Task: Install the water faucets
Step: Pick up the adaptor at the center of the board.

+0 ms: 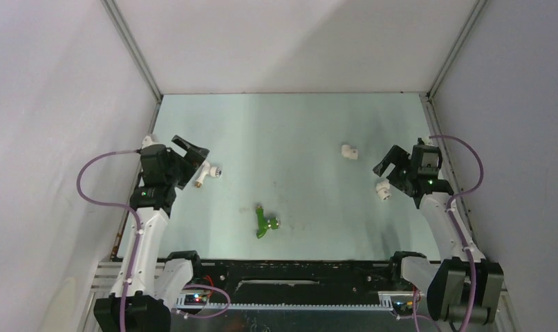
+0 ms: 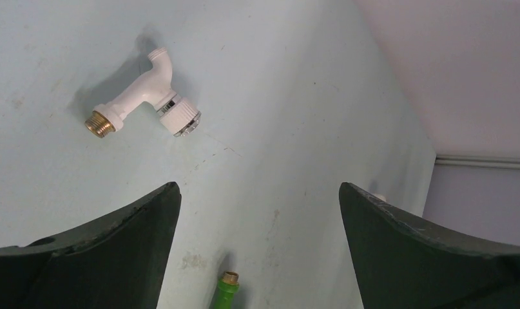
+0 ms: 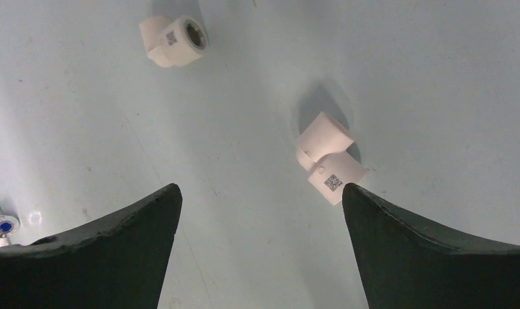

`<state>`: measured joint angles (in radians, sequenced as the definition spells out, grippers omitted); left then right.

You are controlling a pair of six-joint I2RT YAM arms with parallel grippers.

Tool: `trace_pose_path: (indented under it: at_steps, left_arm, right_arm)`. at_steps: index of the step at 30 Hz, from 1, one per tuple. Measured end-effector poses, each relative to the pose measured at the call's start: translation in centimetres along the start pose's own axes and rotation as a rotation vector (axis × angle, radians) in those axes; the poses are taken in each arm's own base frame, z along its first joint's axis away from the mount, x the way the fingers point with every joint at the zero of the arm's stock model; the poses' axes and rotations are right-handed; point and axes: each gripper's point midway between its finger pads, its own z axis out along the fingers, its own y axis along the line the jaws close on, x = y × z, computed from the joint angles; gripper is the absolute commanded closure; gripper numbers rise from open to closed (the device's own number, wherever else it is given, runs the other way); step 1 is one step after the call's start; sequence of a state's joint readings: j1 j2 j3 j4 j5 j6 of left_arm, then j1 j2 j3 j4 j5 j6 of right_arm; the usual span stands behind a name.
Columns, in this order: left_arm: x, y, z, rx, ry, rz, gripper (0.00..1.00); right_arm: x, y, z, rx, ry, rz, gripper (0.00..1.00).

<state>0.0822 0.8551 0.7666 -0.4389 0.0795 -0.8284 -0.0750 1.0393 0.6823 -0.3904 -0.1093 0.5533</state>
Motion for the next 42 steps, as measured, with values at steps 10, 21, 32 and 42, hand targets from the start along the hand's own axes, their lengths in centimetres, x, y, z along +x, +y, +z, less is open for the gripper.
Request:
trace_pose_path:
  at_steps: [10, 21, 32, 42]
  left_arm:
    - [4.0, -0.5, 0.9, 0.105, 0.161, -0.05, 0.02]
    - [15.8, -4.5, 0.8, 0.229, 0.531, 0.086, 0.02]
    - [17.5, -10.5, 0.9, 0.362, 0.585, 0.122, 0.02]
    - [17.6, -9.7, 0.0, 0.355, 0.593, 0.119, 0.02]
  right_arm:
    - [0.6, -0.8, 2.2, 0.115, 0.192, 0.015, 0.0]
    - [1.7, -5.8, 1.8, 0.239, 0.34, 0.169, 0.13]
    - [5.4, -4.1, 6.0, 0.196, 0.571, 0.097, 0.28]
    - [8.5, 2.4, 7.7, 0.107, 0.659, -0.219, 0.4]
